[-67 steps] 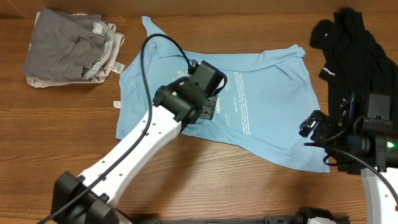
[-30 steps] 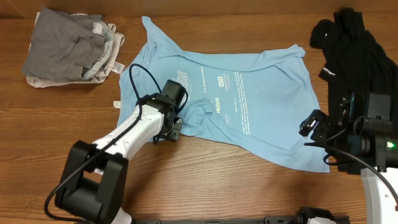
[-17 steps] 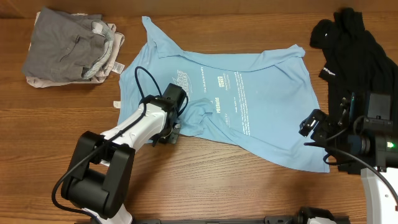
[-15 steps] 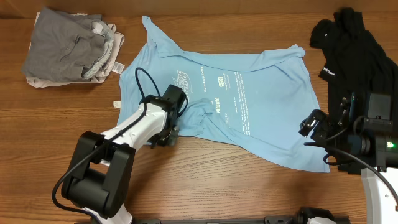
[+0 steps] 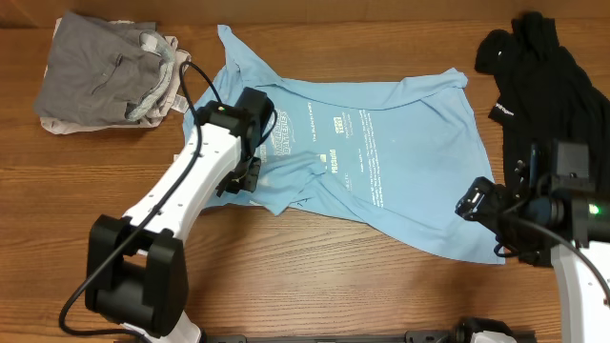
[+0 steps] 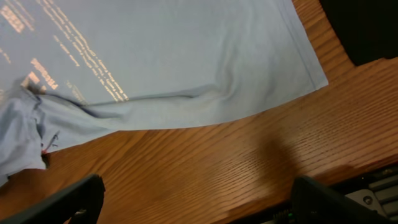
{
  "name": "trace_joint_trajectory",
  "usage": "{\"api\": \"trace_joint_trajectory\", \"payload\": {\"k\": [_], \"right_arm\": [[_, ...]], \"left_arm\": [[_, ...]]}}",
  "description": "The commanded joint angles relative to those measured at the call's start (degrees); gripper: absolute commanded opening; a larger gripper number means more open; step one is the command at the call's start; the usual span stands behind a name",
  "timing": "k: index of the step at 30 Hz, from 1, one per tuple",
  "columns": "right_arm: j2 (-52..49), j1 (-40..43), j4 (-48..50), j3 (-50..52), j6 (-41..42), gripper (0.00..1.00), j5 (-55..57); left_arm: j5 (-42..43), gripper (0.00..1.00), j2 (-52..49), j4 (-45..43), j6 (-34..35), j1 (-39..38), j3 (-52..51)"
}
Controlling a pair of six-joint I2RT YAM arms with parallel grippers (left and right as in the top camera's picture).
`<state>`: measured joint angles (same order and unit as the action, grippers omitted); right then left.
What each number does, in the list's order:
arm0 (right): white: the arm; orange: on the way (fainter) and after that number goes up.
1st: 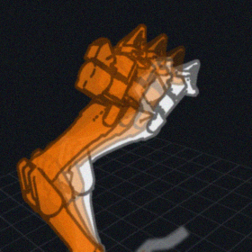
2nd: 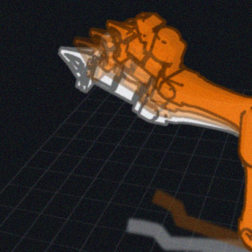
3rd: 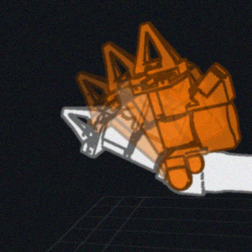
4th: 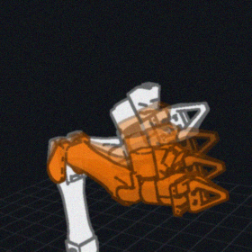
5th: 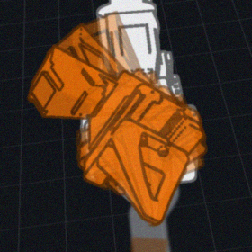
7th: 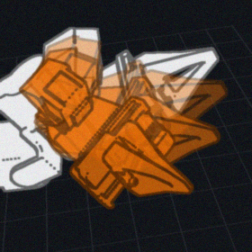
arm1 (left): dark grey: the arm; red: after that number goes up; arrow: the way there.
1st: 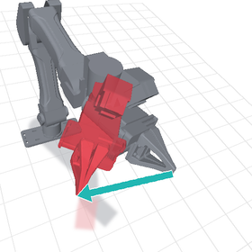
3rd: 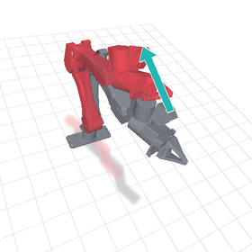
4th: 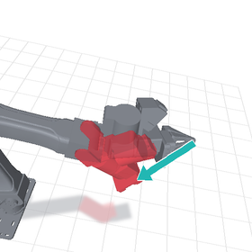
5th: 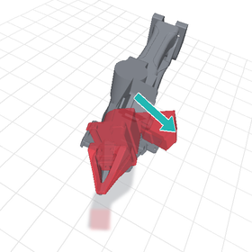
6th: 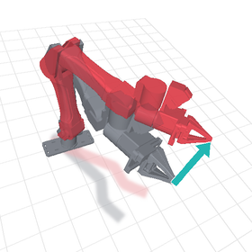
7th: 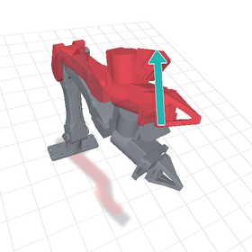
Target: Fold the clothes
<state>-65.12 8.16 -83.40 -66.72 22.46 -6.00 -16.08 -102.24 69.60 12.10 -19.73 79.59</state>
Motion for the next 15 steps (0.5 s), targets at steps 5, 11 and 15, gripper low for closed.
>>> {"api": "trace_joint_trajectory", "payload": {"k": [5,11,15], "right_arm": [[-10.2,-0.1,2.5,5.7,3.4,1.0,-1.5],[-16.4,-0.1,7.8,7.1,10.6,0.99,-2.0],[-20.0,-0.1,12.0,7.2,15.9,0.99,-0.6]], "left_arm": [[-1.1,0.04,1.6,-1.5,0.7,3.9,1.3],[-0.7,0.04,1.6,-3.1,0.6,8.8,2.1],[-0.2,0.04,1.6,-4.4,0.6,12.1,2.8]]}}
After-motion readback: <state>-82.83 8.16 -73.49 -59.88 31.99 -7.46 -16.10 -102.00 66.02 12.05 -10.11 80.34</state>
